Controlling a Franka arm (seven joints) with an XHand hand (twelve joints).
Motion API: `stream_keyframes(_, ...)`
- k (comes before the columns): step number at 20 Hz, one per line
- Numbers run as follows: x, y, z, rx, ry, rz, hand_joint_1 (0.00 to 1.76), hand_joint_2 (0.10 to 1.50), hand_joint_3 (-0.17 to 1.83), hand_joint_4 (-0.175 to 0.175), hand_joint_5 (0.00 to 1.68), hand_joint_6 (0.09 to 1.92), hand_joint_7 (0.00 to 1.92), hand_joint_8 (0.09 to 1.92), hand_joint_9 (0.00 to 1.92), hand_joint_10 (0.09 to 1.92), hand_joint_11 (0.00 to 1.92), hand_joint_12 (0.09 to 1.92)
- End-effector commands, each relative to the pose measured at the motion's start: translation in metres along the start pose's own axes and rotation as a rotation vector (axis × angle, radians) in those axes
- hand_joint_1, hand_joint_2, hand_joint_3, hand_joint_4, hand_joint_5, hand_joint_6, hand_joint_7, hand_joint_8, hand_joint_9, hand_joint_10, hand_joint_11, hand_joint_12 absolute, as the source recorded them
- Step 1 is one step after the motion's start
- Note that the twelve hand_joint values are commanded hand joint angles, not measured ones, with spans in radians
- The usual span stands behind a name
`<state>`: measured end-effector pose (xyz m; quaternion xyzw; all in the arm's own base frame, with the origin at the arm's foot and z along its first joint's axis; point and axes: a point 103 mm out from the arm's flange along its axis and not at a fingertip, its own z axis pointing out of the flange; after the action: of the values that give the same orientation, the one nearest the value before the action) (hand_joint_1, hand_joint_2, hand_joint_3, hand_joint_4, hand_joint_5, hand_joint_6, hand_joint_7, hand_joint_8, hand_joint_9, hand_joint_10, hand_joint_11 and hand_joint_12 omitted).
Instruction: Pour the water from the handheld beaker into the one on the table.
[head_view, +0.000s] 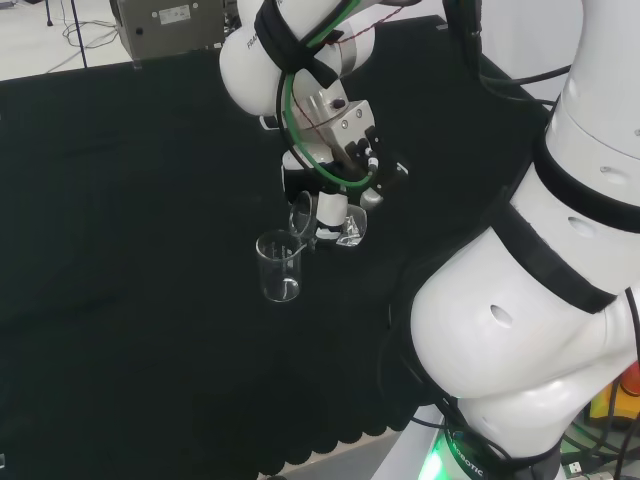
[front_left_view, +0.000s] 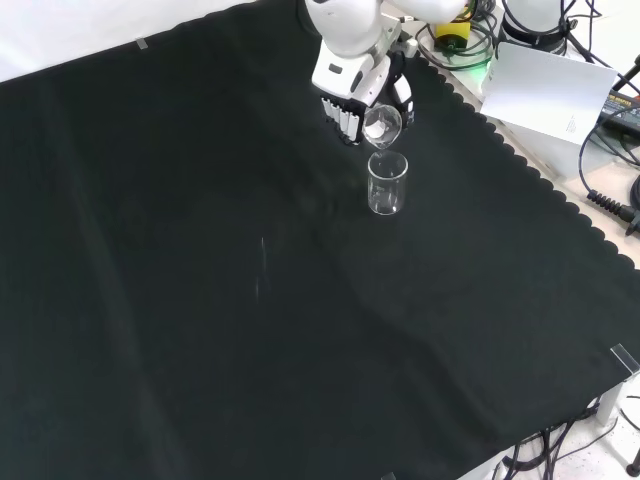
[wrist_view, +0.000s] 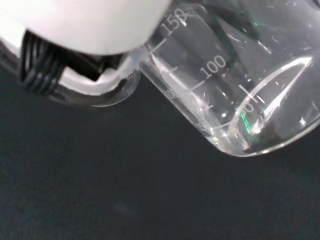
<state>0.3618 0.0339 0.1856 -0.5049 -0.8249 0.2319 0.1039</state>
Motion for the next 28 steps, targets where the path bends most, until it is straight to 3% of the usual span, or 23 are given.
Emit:
stream_keyframes(1,0.002,0.000,-0.002,0.025,-0.030,-0.008,1.31,0.47,1.07,-0.175,1.20,1.00,1.25,0.98,1.57,0.83,1.32,0.96)
stream_keyframes(17,0.015,0.012,-0.007,0.125,-0.153,0.013,1.31,0.46,1.09,-0.175,1.19,1.02,1.25,0.99,1.57,0.84,1.32,0.97)
stream_keyframes(25,0.011,0.013,-0.006,0.125,-0.146,0.002,1.31,0.46,1.09,-0.175,1.19,1.02,1.25,1.00,1.57,0.85,1.32,0.97)
stream_keyframes(26,0.029,0.021,-0.014,0.137,-0.171,0.005,1.31,0.46,1.09,-0.175,1.19,1.02,1.25,1.00,1.57,0.85,1.32,0.97)
stream_keyframes(28,0.037,0.024,-0.018,0.133,-0.166,0.001,1.31,0.46,1.09,-0.175,1.19,1.02,1.25,1.00,1.57,0.85,1.32,0.97)
